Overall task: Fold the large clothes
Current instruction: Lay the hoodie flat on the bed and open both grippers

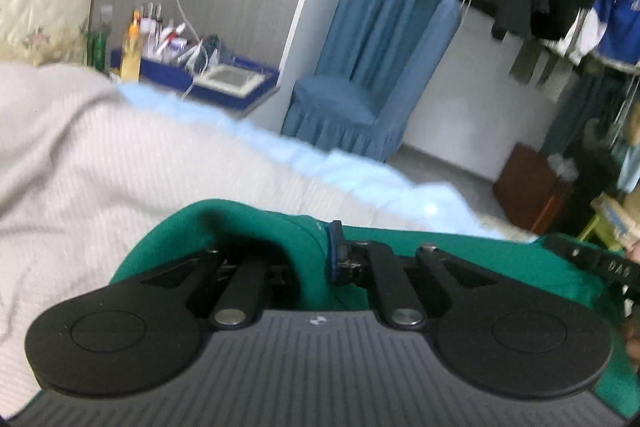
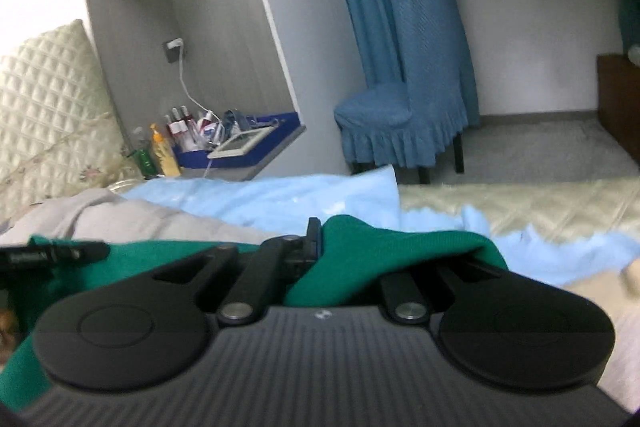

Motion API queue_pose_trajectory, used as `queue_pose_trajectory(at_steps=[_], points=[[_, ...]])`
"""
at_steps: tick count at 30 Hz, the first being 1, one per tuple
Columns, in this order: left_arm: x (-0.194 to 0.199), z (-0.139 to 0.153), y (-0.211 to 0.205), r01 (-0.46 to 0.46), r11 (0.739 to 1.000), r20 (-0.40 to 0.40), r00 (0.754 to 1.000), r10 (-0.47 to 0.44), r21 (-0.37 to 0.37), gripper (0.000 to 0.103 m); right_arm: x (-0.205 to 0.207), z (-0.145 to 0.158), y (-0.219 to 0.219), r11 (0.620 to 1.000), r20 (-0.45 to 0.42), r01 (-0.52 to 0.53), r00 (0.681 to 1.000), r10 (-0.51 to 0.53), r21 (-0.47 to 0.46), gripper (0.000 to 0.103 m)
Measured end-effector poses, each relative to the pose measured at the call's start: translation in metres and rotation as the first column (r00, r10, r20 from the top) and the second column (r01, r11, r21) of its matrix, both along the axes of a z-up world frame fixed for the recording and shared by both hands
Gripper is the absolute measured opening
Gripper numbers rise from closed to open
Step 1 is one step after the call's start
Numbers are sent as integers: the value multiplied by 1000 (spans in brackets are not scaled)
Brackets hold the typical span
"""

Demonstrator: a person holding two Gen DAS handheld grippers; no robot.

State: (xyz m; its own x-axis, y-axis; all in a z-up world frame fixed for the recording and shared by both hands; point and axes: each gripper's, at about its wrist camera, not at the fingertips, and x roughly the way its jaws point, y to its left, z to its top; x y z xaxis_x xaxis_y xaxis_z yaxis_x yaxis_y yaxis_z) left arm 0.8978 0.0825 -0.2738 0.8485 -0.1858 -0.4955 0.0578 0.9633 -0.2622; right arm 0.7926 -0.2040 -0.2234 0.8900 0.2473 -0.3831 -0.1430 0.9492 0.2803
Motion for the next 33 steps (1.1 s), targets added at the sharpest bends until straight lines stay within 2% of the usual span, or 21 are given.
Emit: queue_pose_trajectory(at_steps=[3,6,12,13,15,16,17,18,20,21,26,33], points=[[9,-20,2,16,1000,-19,1000,-15,15,13,5,-10,-4,1000,-13,3,1000,-3,18,8],[9,-21,5,19,1000,-28,999,-20,-6,14,9,-11,-6,1000,-32,5,999,-4,25,8],[-8,5,-6,25,998,-54,998,-22,49,15,10,-13,0,1000,-36,-12,999,11,-28,11],[-13,11,-6,28,999,-59,998,-25,46,17,8,-11,-1,1000,-41,-14,999,13,-27,11],[-21,19,-8,28,998,-72,997,-24,48,31,5,-7,0,999,-48,-23,999,21,-40,14],[-25,23,-10,30,997,-76,997,-25,67,52,1,-4,2,998,-46,-28,999,26,-55,20],[-30,28,-12,39,996,-73,997,-33,77,70,-3,0,4,997,-46,-32,999,29,-68,33],[-36,32,-13,55,995,-66,997,-49,81,75,-9,3,5,997,-48,-38,998,34,-72,41],[-50,43,-17,50,993,-41,998,-46,107,80,-24,12,8,996,-33,-45,999,43,-83,72],[-58,49,-18,39,992,-30,999,-35,122,81,-33,16,9,995,-21,-51,999,50,-86,74],[-102,85,-23,19,992,1,1000,-20,127,83,-83,43,11,993,13,-66,998,68,-93,74],[-211,148,-34,11,992,65,998,-20,125,86,-188,98,9,994,70,-68,995,74,-85,74]])
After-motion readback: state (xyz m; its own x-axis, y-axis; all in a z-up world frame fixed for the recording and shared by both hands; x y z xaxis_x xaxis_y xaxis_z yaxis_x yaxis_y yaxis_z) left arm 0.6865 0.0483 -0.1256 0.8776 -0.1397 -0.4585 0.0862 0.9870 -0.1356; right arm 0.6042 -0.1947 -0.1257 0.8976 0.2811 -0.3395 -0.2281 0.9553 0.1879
